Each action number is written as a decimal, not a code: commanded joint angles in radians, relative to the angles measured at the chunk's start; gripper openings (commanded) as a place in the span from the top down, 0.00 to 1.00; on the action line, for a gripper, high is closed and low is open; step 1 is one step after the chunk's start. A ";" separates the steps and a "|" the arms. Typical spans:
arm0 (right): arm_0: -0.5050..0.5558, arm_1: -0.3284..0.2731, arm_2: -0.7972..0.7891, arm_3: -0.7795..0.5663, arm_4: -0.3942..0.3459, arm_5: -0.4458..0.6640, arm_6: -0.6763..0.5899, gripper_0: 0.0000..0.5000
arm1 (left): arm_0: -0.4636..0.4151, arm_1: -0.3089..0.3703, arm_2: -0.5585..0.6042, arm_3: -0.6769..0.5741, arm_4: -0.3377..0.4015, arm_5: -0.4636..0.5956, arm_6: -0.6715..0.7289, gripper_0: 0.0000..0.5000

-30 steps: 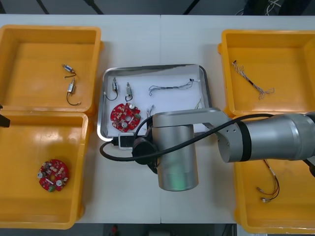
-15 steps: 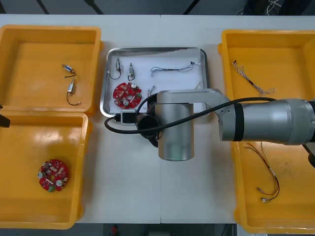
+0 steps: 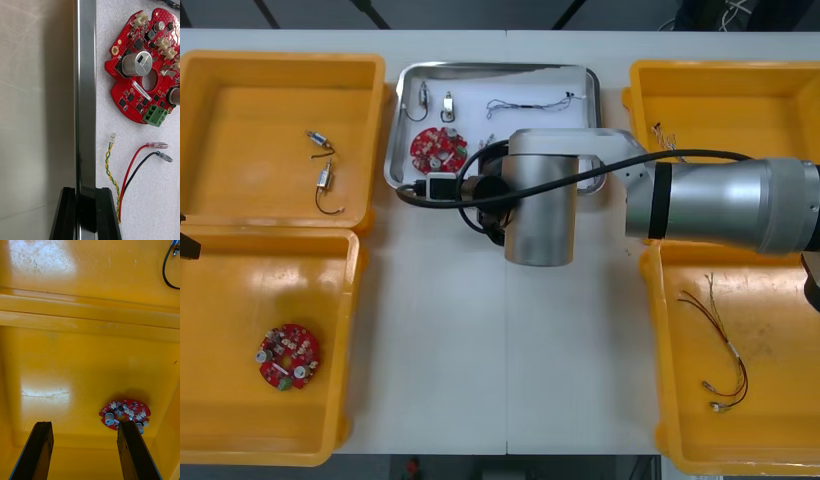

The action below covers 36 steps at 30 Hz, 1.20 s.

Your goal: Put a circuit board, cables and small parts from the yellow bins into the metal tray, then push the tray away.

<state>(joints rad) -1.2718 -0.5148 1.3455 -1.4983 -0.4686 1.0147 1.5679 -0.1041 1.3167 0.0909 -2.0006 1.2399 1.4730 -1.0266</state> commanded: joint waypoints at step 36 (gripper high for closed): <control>-0.107 0.015 0.010 0.233 -0.008 -0.216 0.107 0.00 | 0.017 0.052 0.023 -0.018 -0.010 -0.010 -0.044 0.00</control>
<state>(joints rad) -1.3213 -0.5110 1.3457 -1.2488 -0.4774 0.7790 1.6472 -0.1041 1.3167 0.0909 -2.0008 1.2397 1.4730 -1.0266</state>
